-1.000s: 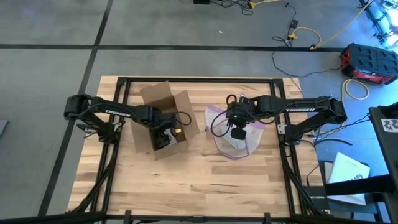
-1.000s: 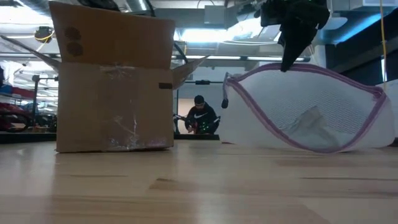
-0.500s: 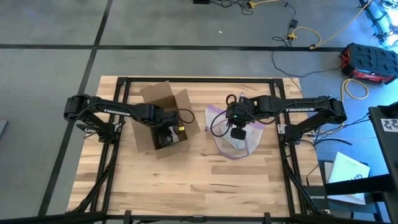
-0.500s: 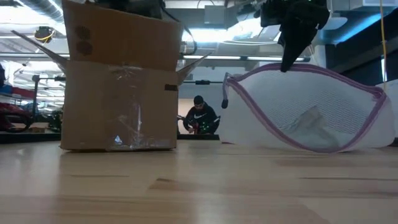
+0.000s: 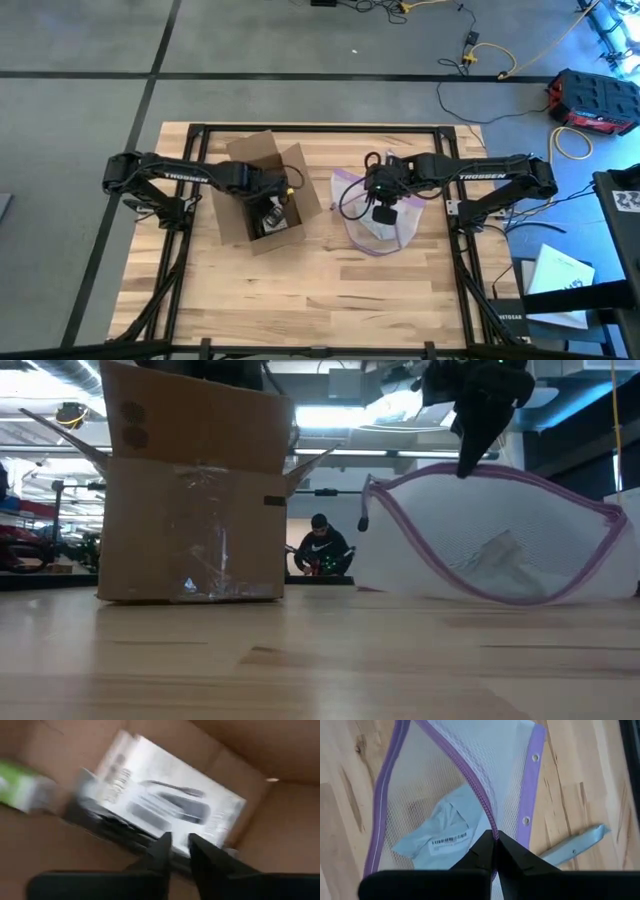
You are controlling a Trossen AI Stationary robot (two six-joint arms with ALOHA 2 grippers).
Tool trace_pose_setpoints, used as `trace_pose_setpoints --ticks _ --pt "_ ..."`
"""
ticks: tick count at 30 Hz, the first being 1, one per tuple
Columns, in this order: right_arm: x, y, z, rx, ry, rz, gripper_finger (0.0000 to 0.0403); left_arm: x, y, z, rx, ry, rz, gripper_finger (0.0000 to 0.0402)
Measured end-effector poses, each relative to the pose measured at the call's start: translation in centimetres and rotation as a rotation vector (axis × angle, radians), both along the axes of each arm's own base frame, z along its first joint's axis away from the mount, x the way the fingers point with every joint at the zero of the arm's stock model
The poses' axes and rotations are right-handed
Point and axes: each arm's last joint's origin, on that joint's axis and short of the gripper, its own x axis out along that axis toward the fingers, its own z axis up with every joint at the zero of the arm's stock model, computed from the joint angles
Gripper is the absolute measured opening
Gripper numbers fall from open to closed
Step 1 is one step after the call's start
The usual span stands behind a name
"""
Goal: Unpack boxes
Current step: Put the white box into the zip bag
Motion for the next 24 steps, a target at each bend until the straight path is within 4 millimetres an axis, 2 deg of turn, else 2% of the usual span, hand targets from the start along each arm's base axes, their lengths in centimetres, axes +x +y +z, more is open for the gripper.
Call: trace_pose_setpoints --ticks 4,8,11,15,22,24 --pt "-0.1 0.0 -0.1 0.003 0.017 0.001 0.0000 0.9 -1.7 0.2 -0.017 -0.090 0.105 0.0167" --pt "-0.1 0.0 -0.1 0.000 0.021 0.018 0.0000 -0.2 -1.4 -0.4 0.045 -0.006 0.361 0.0259" --pt "-0.1 0.0 -0.1 0.002 0.017 0.021 0.0000 -0.7 -0.9 -0.8 0.086 0.003 0.548 0.0303" --pt "-0.1 0.0 -0.1 0.004 0.016 0.028 0.0000 -0.7 -0.8 -1.7 0.095 -0.025 0.650 0.0325" --pt "0.0 0.1 0.0 0.011 0.007 0.035 0.0000 -0.5 -0.7 -3.3 0.121 0.023 0.786 0.0329" --pt "0.1 0.1 0.0 0.011 0.000 0.038 0.0000 0.0 -0.7 -3.7 0.087 -0.018 0.844 0.0329"
